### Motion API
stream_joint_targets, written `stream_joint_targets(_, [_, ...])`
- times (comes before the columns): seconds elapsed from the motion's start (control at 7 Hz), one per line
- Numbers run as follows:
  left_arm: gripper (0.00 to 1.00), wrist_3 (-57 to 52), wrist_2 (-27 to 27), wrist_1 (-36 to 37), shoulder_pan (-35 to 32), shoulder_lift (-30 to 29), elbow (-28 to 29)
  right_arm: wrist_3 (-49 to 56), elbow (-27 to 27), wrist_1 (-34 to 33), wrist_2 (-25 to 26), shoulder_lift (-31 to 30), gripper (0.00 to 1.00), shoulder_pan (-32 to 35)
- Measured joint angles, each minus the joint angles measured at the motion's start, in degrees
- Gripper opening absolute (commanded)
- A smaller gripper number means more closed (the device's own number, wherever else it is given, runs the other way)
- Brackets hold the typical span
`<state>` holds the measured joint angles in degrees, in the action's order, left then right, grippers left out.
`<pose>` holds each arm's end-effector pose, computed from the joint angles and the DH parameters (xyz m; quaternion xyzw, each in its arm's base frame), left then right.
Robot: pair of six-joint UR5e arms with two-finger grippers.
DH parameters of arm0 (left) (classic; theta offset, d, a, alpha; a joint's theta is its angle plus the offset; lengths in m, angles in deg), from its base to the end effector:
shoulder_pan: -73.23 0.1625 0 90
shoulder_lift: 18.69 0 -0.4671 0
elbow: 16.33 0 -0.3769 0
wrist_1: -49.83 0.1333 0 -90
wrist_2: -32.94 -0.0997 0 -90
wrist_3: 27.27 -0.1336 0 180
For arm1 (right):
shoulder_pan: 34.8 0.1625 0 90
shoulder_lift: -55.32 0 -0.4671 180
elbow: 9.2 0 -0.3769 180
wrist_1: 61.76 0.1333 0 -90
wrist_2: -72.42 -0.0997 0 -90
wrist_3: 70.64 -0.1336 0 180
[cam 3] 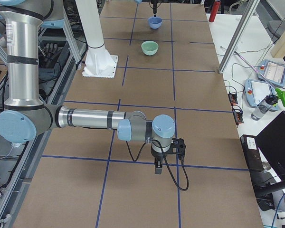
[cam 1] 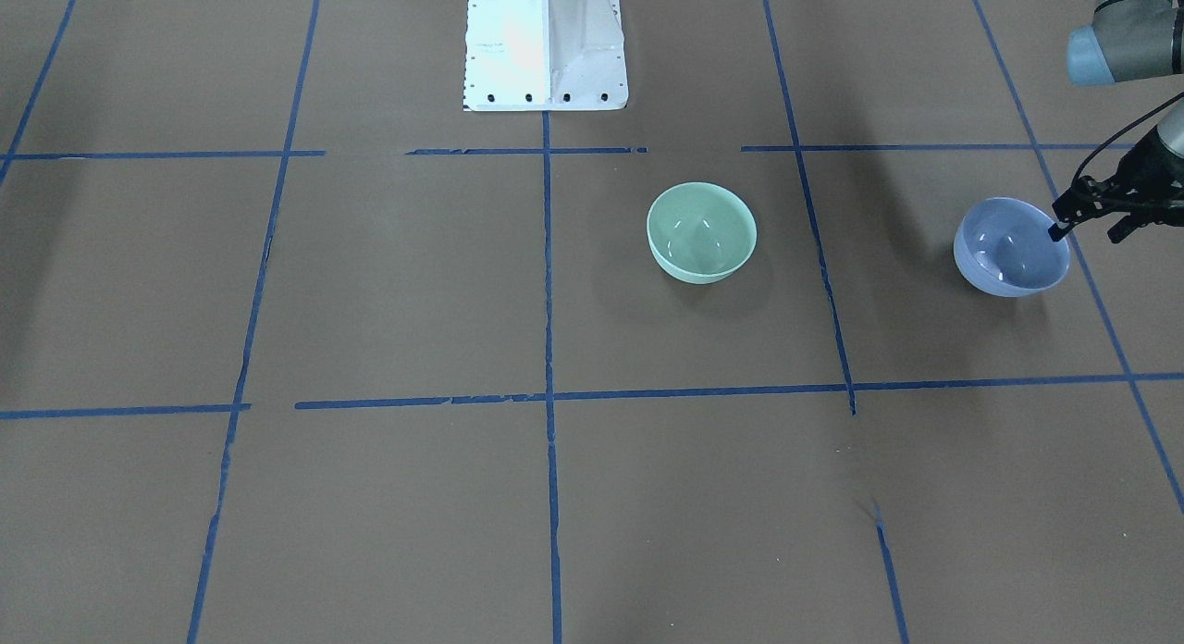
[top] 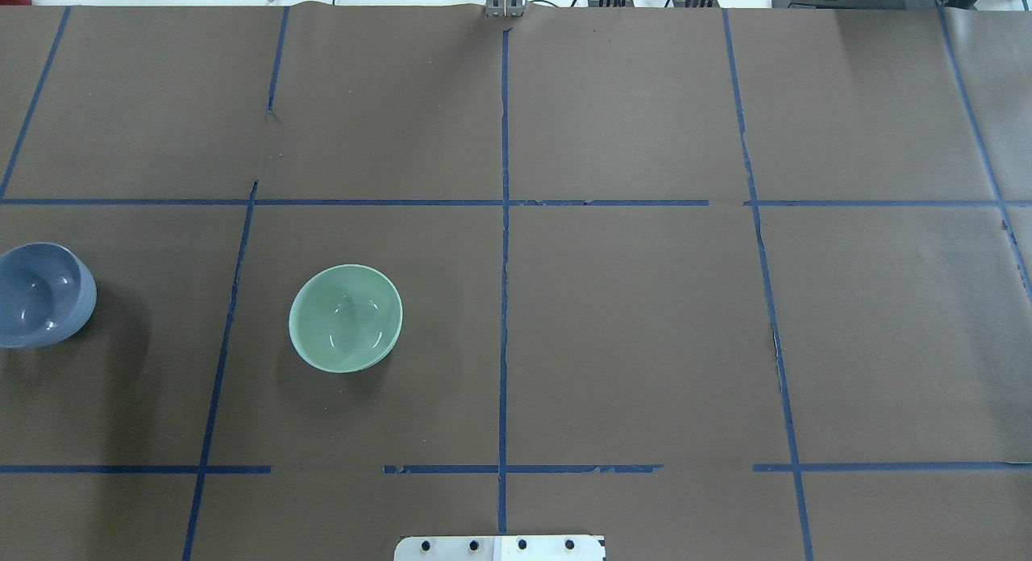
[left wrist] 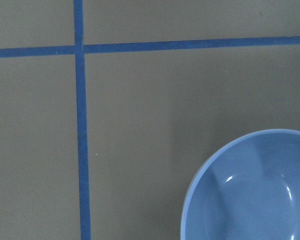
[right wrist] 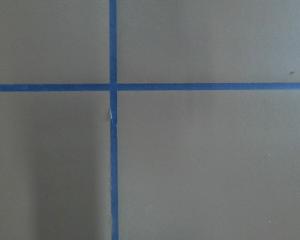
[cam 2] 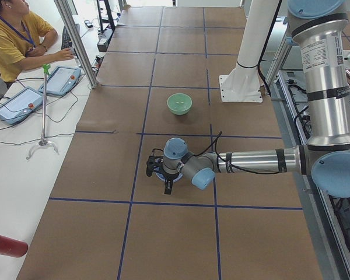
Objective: Stack blue bowl on green bowl
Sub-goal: 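Lower the left gripper onto the rim of the blue bowl and grasp it, then lift the blue bowl with the left gripper and carry it over the green bowl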
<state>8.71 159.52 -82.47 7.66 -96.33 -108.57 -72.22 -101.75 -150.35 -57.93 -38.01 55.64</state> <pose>0.1218 -0.3978 0.7227 0.0757 0.3930 -0.0053 0.9164 0.0503 -0.4502 0.7347 0.0017 -0.3449 0.0146 0.9385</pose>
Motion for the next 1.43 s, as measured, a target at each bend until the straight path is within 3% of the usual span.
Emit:
stream_joint_targets(0.29, [0.71, 1.32, -0.43, -0.17, 1.31, -0.60, 0.07, 0.00, 0.00, 0.00, 0.01, 0.00, 1.00, 0.00])
stream_joint_targets(0.43, [0.55, 1.98, -0.45, -0.19, 1.94, -0.95, 0.10, 0.00, 0.00, -0.02, 0.01, 0.00, 1.00, 0.00])
stream_joint_targets(0.57, [0.05, 2.21, -0.46, -0.22, 2.28, -1.16, 0.10, 0.00, 0.00, -0.04, 0.01, 0.00, 1.00, 0.00])
stream_joint_targets(0.71, [0.00, 2.20, -0.30, -0.14, 2.40, -1.28, 0.01, 0.00, 0.00, -0.02, 0.01, 0.00, 1.00, 0.00])
stream_joint_targets(1.14, [0.00, 2.16, 0.21, 0.65, 2.34, -1.36, -0.82, 0.00, 0.00, 0.00, -0.05, 0.00, 1.00, 0.00])
stream_joint_targets(1.43, [0.00, 1.97, 0.22, 8.07, 1.92, -1.47, -6.67, 0.00, 0.00, 0.00, -0.06, 0.00, 1.00, 0.00])
